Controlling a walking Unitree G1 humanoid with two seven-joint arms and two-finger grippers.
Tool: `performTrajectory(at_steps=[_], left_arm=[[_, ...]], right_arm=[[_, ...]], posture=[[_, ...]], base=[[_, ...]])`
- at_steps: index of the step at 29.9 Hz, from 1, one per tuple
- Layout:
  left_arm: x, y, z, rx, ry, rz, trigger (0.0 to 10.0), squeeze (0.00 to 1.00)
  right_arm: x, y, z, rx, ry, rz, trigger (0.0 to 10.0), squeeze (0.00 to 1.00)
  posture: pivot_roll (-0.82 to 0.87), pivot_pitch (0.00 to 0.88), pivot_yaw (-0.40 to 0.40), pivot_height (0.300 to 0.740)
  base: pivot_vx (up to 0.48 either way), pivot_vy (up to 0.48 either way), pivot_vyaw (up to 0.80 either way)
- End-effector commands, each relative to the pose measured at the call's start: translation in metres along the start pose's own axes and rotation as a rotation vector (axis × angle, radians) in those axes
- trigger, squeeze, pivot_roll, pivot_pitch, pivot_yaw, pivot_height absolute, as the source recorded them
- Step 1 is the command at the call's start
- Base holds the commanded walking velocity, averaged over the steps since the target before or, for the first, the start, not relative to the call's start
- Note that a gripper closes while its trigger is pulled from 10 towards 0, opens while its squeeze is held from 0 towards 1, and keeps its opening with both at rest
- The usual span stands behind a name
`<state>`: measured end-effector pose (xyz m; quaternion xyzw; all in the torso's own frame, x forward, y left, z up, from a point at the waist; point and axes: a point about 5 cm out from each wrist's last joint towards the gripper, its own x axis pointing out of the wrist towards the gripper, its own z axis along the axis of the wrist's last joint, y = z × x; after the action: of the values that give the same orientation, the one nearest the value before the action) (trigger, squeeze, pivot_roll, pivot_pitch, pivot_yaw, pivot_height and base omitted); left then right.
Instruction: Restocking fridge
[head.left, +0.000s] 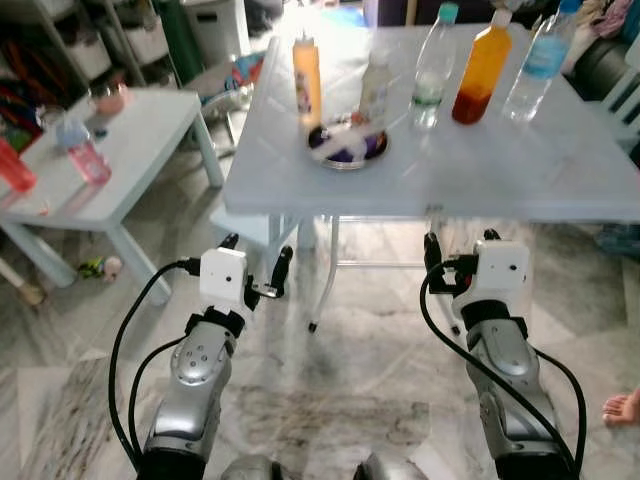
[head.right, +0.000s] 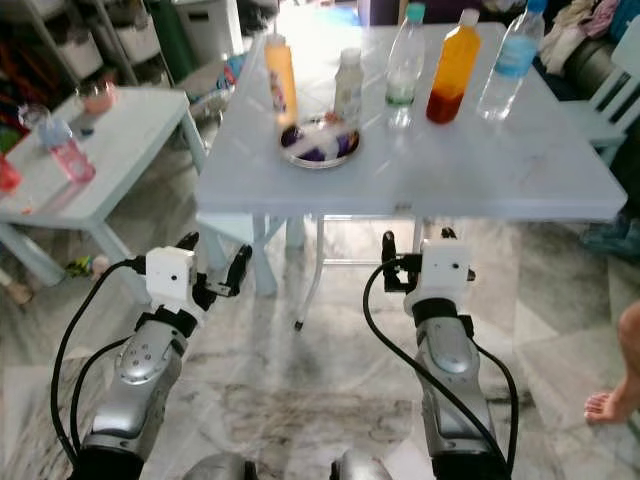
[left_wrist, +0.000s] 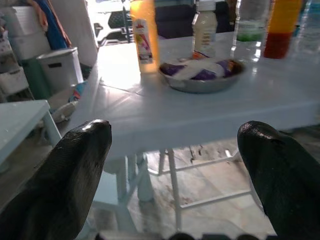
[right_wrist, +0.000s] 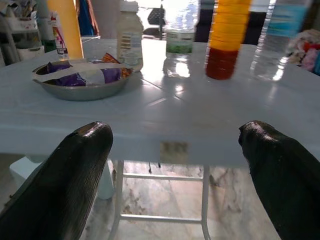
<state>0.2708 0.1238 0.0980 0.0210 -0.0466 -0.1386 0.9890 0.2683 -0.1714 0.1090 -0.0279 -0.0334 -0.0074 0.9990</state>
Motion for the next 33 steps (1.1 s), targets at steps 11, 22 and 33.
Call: performTrajectory(at_steps=[11, 22, 33], left_arm=[[-0.001, 0.007, -0.001, 0.018, 0.002, 0.019, 10.0, 0.0], [0.0, 0.008, 0.003, -0.004, -0.025, 0.038, 10.0, 0.0], [0.001, 0.009, 0.005, 0.0, -0.032, 0.034, 10.0, 0.0]], right_arm=[[0.003, 0.007, 0.004, 0.007, -0.018, 0.017, 10.0, 0.0], [0.005, 0.009, 0.002, 0.009, -0.012, 0.008, 10.0, 0.0], [-0.003, -0.001, -0.008, 0.001, 0.047, -0.094, 10.0, 0.0]], posture=[[-0.01, 0.074, 0.036, 0.74], [-0.01, 0.074, 0.035, 0.74], [0.0, 0.067, 0.035, 0.74]], base=[[0.48, 0.0, 0.39], [0.131, 0.0, 0.0], [0.0, 0.0, 0.0]])
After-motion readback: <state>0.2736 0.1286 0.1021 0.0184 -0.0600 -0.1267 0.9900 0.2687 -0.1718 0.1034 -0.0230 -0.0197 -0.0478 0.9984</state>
